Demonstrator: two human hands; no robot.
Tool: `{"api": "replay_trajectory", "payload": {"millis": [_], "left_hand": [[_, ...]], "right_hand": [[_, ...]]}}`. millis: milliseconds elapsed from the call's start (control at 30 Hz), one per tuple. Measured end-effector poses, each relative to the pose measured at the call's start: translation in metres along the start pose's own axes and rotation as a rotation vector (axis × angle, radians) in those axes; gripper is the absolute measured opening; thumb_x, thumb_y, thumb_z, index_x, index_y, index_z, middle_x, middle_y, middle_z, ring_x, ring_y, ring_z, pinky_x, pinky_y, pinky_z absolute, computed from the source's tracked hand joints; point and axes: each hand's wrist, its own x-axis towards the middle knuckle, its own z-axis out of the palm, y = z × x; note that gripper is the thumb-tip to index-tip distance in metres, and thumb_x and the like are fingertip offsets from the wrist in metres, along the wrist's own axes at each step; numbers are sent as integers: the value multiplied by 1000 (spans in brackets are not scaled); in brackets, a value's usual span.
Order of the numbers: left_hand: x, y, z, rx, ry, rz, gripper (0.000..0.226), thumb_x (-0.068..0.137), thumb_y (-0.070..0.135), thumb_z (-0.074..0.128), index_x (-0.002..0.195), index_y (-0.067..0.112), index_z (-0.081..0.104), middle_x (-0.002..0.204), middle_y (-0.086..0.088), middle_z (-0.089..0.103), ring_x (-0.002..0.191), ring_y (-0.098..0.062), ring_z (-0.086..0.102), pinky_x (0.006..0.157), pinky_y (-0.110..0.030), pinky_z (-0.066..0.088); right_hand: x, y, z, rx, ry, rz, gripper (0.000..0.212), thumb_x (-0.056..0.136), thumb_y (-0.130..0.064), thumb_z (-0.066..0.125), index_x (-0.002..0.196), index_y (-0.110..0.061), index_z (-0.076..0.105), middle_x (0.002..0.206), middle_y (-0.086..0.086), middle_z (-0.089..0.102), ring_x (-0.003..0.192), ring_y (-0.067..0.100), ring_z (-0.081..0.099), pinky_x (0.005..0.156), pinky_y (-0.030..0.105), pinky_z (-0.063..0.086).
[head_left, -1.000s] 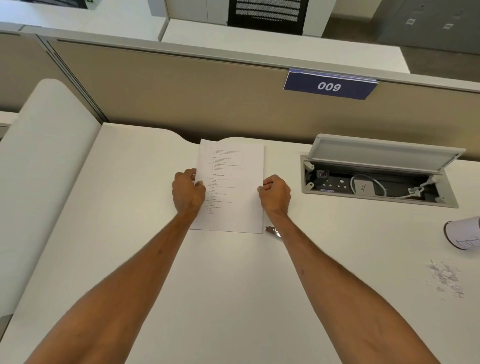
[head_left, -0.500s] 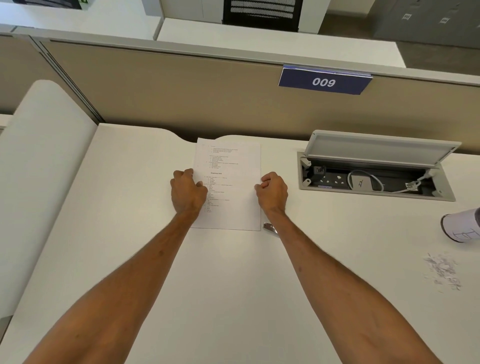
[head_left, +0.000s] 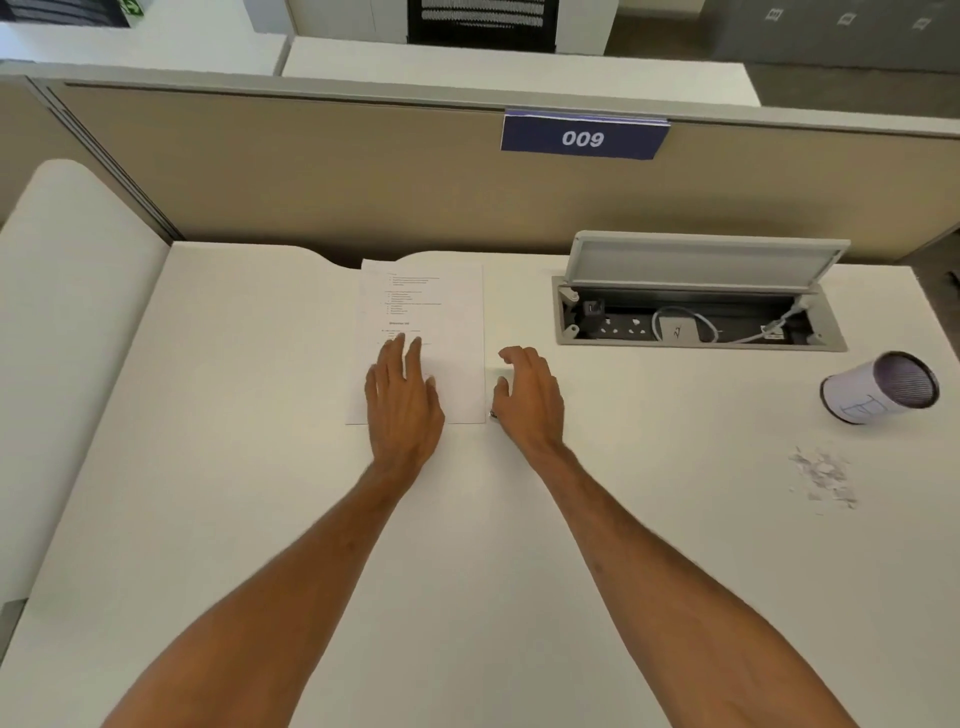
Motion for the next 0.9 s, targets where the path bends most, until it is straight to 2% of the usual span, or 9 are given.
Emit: {"api": "replay_trajectory", "payload": {"millis": [133,233,433,600,767,900], "left_hand": [[-29,25,5,15,-42,61,55,111,21,56,163,11,42,172,-16,41,161,-37,38,130,-56,37],[-53,46,7,0,-67,107,54,109,18,58,161,11,45,169,-16,45,159,-37,41,127,-57,41],[-93,100,17,-37,-115,199,57,104,13,65,159,13,48,165,-13,49,155,-34,46,125,-54,44],[-119,164,28,-67,-146,229,53,108,17,61,160,14,48,166,-12,48,155,-33,46,126,-51,44],[-146,232,46,-113,-159,243,50,105,10,61,154,15,52,155,-10,57,144,-32,55,114,-48,53],[-166,284,67,-128,-232,266,44,106,11,60,150,15,58,149,-8,63,137,-33,59,107,-46,55]], "right_hand": [[-32,15,-22,-86,-15,-130,43,84,-2,70,125,-14,67,119,2,69,106,25,66,92,40,53],[-57,30,-43,-87,-7,-147,47,81,-1,73,125,-16,68,121,-2,67,107,22,65,94,41,52],[-96,75,-99,-124,49,-85,40,85,-5,70,123,-19,68,123,-5,66,112,19,64,96,41,51],[-113,122,-143,-149,67,-55,36,87,-6,70,120,-20,70,123,-5,67,112,18,65,97,42,52],[-129,172,-186,-162,58,-38,30,89,-7,70,115,-21,72,119,-6,68,108,19,67,92,39,53],[-142,216,-216,-143,35,28,28,91,-5,68,114,-21,72,119,-7,68,108,19,66,87,36,52]]}}
